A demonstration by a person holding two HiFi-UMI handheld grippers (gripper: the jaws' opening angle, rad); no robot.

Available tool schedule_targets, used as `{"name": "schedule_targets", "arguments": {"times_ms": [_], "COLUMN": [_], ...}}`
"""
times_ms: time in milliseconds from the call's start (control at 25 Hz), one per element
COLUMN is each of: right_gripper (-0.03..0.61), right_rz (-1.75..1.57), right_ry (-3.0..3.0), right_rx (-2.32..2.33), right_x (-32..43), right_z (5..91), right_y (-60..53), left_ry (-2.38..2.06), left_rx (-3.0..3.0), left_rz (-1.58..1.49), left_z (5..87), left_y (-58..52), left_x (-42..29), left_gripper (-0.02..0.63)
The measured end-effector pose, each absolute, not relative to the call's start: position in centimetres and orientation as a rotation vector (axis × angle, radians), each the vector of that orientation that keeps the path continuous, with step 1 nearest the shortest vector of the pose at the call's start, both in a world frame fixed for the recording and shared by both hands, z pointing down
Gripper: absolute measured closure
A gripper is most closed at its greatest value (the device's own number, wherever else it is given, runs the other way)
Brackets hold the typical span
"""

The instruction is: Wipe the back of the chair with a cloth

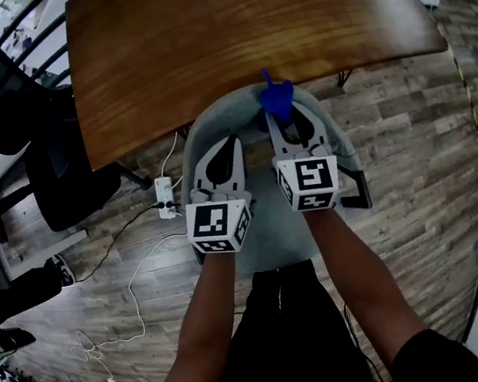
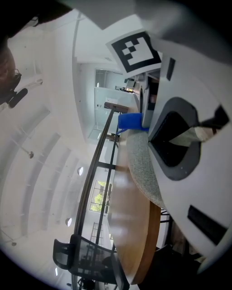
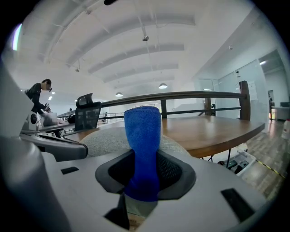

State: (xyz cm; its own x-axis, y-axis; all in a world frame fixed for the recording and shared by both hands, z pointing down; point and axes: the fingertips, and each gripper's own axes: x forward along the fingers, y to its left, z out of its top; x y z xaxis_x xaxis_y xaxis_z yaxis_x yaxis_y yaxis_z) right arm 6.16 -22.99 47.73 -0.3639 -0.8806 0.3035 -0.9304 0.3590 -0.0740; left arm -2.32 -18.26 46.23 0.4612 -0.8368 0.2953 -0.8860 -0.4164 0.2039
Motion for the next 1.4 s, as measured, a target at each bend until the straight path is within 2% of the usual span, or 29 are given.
{"name": "schedule_targets", "arguments": {"times_ms": [680, 960, 1240, 1400], "right_gripper": [0.445, 0.443, 0.443, 0.443], "right_rz": [0.368, 0.372, 0.387, 0.337], "right_ry": [-2.262, -2.383, -2.524, -2.581], "right_rx": [1.834, 1.691, 1.422, 1.27], "right_x": [12.5, 6.4, -3.0, -6.7], "right_z": [48.0, 48.6, 50.1, 50.8], "right_y": [-22.2, -20.1, -16.9, -15.9], "left_ry": [-1.424, -1.522, -1.747, -1.791], "left_rx": [2.438, 2.338, 2.062, 2.034], "left_rz": [0.193, 0.186, 0.106, 0.103], "left_z": [45.7, 47.6, 49.8, 50.4], "left_y": [-16.4, -14.6, -12.2, -11.6], "left_x": [-1.6, -5.6, -14.1, -16.5], "left_gripper": [0.611, 0.611, 0.611, 0.611]}}
